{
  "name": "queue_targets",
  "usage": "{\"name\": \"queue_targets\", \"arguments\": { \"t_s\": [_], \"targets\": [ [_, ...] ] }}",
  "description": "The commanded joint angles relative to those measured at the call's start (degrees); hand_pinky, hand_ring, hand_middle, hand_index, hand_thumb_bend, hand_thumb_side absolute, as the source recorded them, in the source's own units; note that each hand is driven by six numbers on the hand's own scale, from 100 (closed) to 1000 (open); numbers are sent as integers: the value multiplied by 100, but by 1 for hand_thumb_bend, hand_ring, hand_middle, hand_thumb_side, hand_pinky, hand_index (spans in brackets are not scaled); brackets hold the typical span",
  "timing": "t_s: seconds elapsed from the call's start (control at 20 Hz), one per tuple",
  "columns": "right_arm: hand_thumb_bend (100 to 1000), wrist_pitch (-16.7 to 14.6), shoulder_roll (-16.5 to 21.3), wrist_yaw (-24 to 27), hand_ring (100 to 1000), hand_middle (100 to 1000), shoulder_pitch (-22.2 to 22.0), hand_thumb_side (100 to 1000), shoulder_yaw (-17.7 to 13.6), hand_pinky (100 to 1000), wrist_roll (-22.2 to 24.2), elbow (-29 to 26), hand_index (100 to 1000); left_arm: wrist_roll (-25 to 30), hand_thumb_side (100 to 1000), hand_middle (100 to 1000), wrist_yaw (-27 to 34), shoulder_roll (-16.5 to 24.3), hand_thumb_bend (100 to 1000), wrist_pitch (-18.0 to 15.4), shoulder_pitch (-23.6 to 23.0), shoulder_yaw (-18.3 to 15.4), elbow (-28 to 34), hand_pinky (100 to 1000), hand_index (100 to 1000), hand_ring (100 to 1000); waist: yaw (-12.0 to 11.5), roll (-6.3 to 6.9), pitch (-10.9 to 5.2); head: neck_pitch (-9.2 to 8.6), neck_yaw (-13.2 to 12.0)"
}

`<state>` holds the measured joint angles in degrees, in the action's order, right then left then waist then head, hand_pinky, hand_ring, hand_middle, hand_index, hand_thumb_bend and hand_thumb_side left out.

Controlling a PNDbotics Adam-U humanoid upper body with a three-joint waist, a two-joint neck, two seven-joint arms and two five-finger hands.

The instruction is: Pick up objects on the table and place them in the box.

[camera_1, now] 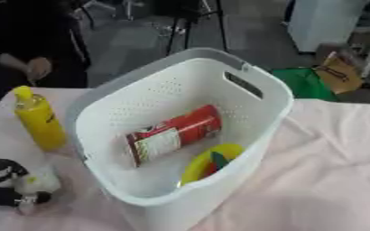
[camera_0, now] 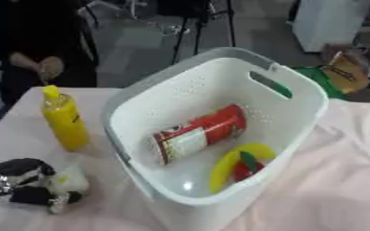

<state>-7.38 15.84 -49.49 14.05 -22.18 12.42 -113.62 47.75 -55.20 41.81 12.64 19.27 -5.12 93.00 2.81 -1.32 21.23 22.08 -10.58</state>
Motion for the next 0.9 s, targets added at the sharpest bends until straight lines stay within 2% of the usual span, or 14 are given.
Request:
{"name": "queue_targets", "arguments": {
  "t_s": [0.05,0.35,0.4,0.55,0.7,0.85,0.9],
  "targets": [
    [100,-15,87,48,549,554,14,833,-9,731,-16,-97,737,102,848,820,57,106,661,-15,65,22,-49,777,809,851,20,11,-80,-64,-19],
    [100,-22,84,49,548,554,14,834,-13,731,-27,-97,736,156,826,791,108,96,643,-68,81,45,-125,761,787,827,30,5,-73,-72,-25],
    [100,-23,84,51,548,554,15,839,-14,731,-32,-97,736,163,771,782,124,87,597,-77,78,48,-137,753,790,821,31,3,-72,-72,-26],
    [100,-24,83,56,548,555,14,839,-20,731,-47,-97,736,142,767,772,173,65,568,-105,76,39,-158,742,775,813,32,-1,-71,-74,-25],
    [100,-22,80,61,547,554,13,841,-23,731,-50,-97,736,12,772,725,173,54,510,-114,76,28,-160,712,713,778,31,0,-71,-83,-23],
    [100,-21,80,64,547,554,13,841,-26,731,-54,-97,736,-104,771,717,153,48,501,-116,80,32,-178,707,703,771,33,2,-70,-93,-19],
    [100,-21,80,64,547,555,13,842,-26,731,-56,-97,736,-137,783,689,142,48,460,-117,82,32,-179,683,672,749,34,2,-70,-92,-18]
  ]
}}
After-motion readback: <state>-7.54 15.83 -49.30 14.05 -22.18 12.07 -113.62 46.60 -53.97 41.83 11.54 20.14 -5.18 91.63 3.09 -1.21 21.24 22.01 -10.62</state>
